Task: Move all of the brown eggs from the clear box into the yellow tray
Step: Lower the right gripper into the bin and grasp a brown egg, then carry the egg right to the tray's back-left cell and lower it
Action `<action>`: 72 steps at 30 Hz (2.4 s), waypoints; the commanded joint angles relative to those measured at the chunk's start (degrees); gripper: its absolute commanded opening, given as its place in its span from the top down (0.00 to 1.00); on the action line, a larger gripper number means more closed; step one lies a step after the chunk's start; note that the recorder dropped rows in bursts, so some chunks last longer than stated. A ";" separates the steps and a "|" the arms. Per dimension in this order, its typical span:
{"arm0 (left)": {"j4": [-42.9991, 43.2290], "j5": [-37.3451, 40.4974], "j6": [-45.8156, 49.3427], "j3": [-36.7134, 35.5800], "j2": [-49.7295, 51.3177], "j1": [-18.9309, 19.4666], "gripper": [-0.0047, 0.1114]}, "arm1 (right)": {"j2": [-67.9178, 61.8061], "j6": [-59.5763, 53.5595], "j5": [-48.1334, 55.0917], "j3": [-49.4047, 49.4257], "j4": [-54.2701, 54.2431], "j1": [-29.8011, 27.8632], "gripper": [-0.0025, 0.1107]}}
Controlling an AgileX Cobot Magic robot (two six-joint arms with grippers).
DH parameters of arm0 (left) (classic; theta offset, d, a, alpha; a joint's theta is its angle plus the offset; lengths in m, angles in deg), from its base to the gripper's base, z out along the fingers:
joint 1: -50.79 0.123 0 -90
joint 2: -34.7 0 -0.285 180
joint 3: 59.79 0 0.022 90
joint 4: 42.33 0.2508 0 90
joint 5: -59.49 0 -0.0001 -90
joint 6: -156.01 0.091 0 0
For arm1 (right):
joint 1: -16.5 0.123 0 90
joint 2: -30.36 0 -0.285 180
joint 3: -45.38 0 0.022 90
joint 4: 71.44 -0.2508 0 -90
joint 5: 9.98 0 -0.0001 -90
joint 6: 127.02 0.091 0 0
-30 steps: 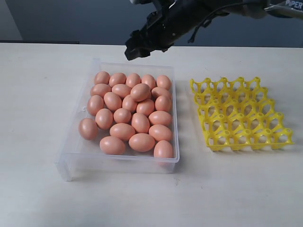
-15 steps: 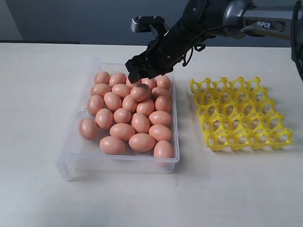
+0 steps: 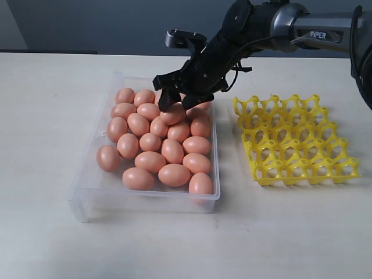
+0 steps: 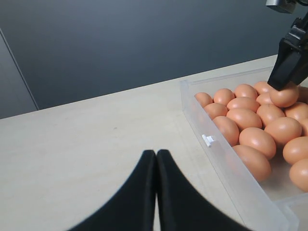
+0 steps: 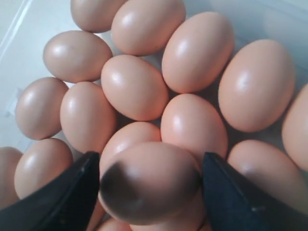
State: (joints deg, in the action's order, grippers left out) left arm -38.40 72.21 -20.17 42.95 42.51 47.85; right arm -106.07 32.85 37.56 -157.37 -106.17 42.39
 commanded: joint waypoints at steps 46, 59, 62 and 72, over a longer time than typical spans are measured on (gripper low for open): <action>-0.01 -0.74 -0.17 0.04 -0.02 -0.03 0.96 | -0.74 9.88 3.20 -0.40 1.91 1.72 0.98; -0.01 -0.74 -0.17 0.04 -0.02 -0.03 0.96 | 11.40 5.79 -14.76 2.80 11.84 1.43 0.98; -0.01 -0.74 -0.17 0.04 -0.02 -0.03 0.96 | 16.56 9.32 -28.50 13.46 15.25 1.43 0.98; -0.01 -0.74 -0.17 0.04 -0.02 -0.03 0.96 | 19.65 9.58 -61.59 39.71 8.07 -4.85 0.98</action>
State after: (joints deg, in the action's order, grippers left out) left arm -38.40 72.21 -20.17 42.95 42.51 47.85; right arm -85.82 42.62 -20.93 -118.44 -97.62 39.71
